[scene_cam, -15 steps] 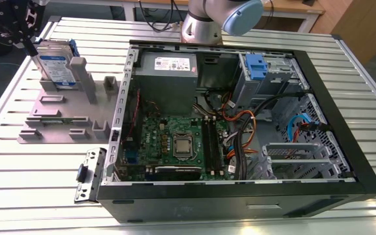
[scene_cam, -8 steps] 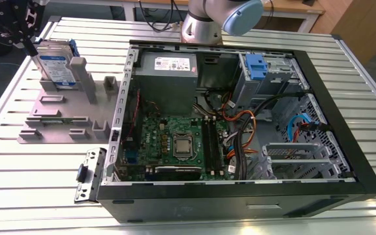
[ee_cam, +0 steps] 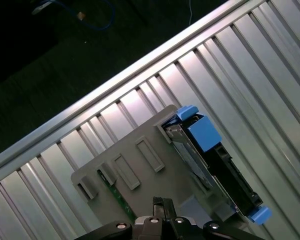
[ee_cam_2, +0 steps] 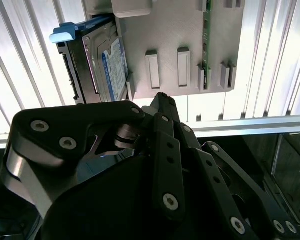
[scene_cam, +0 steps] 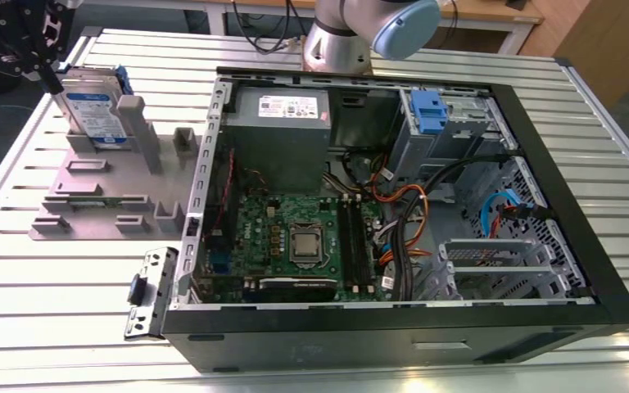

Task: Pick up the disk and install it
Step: 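Pick up the disk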

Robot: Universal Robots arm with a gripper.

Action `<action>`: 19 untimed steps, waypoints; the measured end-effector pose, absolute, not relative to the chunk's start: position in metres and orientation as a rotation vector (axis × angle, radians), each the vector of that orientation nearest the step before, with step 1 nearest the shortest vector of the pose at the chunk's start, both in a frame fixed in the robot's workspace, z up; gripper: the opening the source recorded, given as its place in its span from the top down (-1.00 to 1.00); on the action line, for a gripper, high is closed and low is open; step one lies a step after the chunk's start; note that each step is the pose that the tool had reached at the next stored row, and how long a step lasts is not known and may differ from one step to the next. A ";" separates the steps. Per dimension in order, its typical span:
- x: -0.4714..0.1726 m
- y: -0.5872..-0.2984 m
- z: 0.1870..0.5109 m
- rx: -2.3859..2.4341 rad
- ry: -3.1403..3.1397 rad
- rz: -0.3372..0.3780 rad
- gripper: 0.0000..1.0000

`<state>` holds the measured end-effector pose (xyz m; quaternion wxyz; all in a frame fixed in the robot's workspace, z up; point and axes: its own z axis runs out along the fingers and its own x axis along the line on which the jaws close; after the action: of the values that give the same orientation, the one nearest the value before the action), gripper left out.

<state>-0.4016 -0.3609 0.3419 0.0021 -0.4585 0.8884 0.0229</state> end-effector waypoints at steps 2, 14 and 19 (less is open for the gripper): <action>-0.402 -0.361 0.342 -1.442 2.785 0.072 0.80; -0.402 -0.361 0.342 -1.467 2.773 0.072 0.80; -0.402 -0.361 0.342 -1.476 2.768 0.072 0.80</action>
<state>-0.4016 -0.3609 0.3419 0.0018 -0.4703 0.8822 0.0229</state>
